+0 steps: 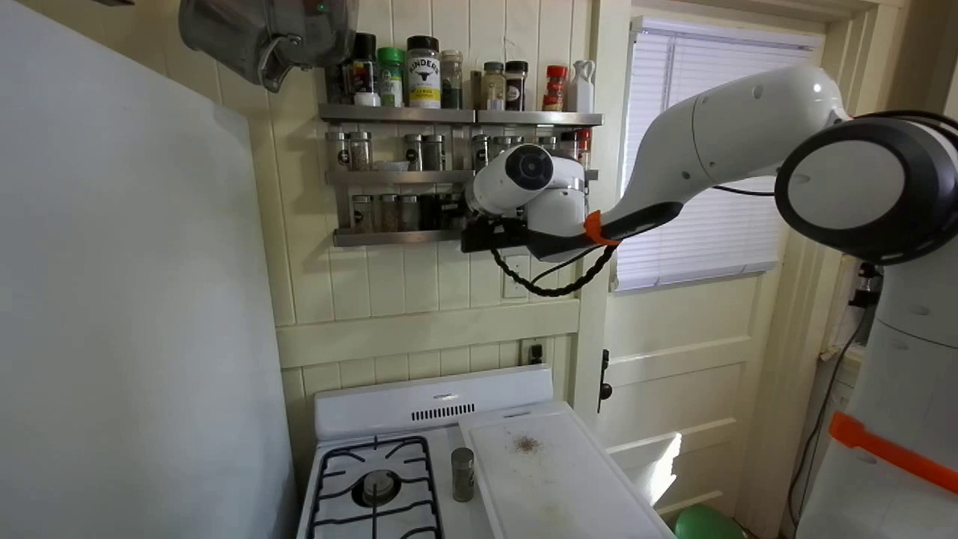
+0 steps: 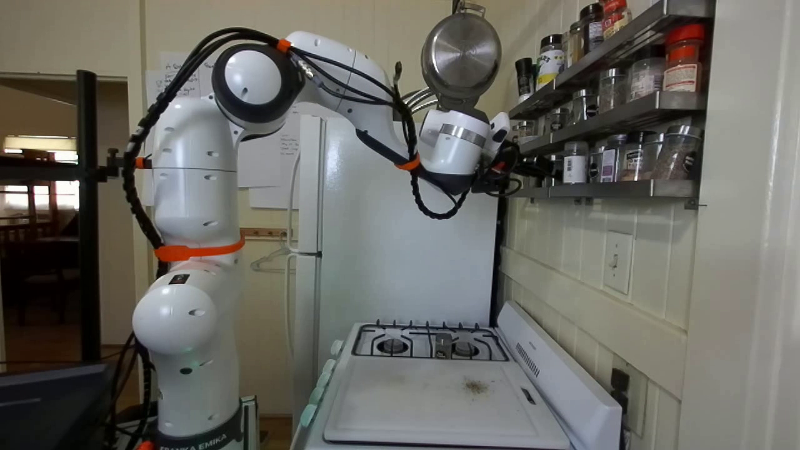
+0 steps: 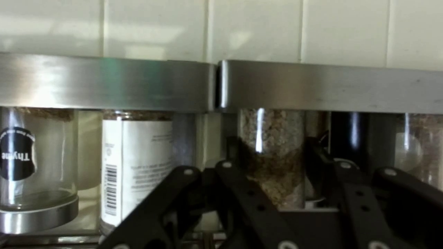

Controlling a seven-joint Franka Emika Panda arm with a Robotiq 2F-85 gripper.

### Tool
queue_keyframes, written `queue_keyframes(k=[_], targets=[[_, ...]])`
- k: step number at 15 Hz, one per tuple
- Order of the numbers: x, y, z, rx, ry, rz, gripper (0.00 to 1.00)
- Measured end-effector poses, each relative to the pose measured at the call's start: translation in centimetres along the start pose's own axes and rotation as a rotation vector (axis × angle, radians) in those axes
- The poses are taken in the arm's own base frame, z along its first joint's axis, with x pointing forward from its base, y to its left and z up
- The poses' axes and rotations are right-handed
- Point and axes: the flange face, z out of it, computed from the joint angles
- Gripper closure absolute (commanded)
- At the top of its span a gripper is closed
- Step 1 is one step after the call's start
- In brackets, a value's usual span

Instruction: Move the spice bottle, that is in the middle of the first shelf, to the tray

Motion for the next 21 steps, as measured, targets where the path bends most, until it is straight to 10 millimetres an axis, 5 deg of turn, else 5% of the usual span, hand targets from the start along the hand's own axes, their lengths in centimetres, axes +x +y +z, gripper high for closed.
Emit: queue_keyframes(k=[10, 21], targets=[[1.6, -0.1, -1.6, 0.005, 0.035, 0.01, 0.77], [0.9, -0.5, -2.1, -0.034, 0.011, 0.014, 0.77]])
